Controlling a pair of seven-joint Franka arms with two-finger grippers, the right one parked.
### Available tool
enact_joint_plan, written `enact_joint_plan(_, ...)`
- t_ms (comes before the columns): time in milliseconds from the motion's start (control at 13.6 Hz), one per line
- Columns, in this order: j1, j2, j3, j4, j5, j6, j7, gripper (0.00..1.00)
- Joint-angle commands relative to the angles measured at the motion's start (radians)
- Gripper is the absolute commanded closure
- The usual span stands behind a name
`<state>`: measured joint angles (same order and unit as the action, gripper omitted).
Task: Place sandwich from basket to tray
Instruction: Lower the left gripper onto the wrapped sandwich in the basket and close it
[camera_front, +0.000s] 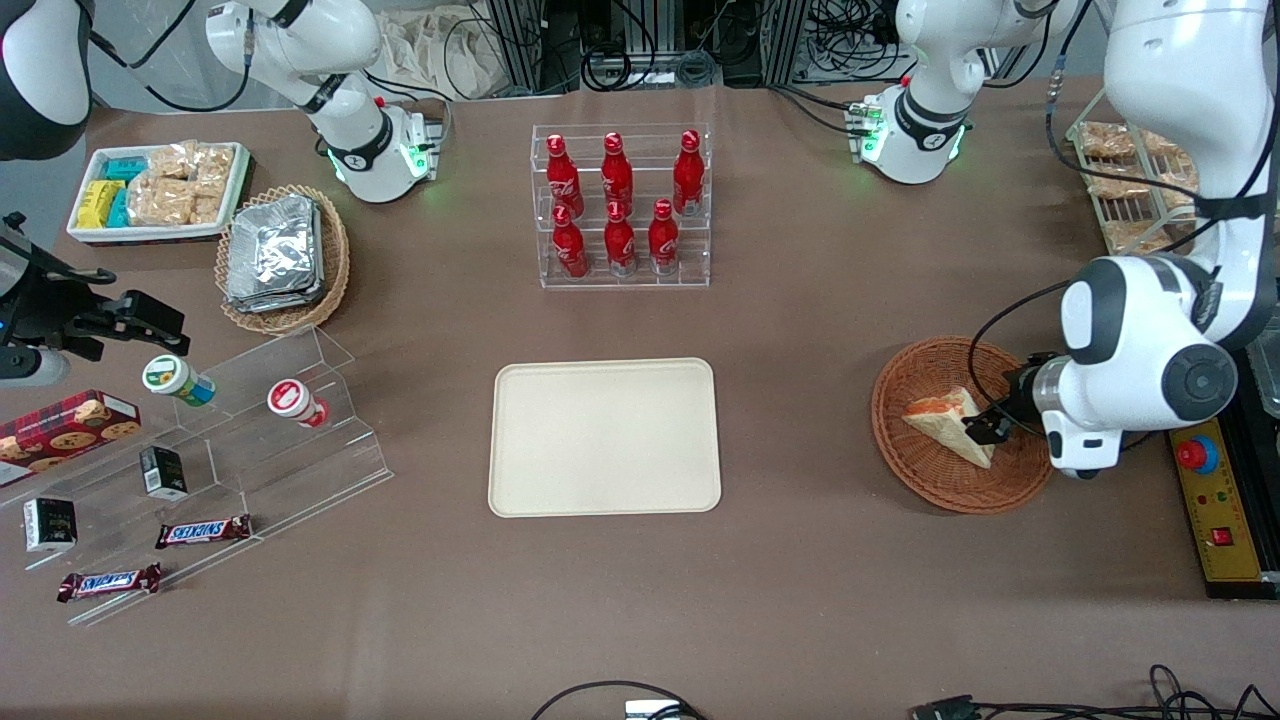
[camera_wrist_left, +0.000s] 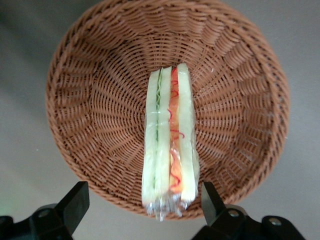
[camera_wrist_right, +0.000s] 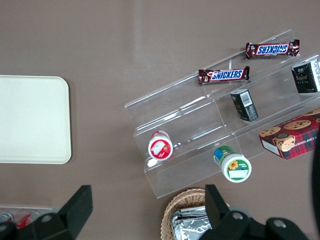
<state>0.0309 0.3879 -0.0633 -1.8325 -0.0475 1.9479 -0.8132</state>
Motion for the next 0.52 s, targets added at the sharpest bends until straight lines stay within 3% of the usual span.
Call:
enact_joint_plan(0,0.001,0.029,-0.001,-0.01,-0.009,0.054,-0.012,0.01)
enact_joint_plan(443,0.0,0.085,-0.003,-0.074,-0.015,0.196,-0.014,0.01)
